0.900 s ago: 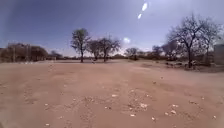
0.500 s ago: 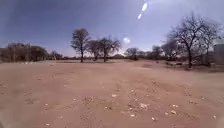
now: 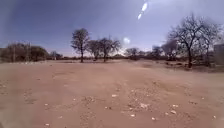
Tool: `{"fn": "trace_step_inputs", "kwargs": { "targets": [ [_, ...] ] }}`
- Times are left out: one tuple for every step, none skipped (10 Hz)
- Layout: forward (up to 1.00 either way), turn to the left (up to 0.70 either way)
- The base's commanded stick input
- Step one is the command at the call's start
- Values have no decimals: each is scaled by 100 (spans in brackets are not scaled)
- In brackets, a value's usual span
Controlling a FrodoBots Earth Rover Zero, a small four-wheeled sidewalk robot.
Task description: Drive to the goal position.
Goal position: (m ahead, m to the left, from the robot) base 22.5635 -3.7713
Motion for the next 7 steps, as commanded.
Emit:
{"fn": "trace_step_inputs", "kwargs": {
  "targets": [
    [70, 0],
    [70, 0],
    [70, 0],
    [70, 0],
    [70, 0],
    [70, 0],
    [70, 0]
  ]
}}
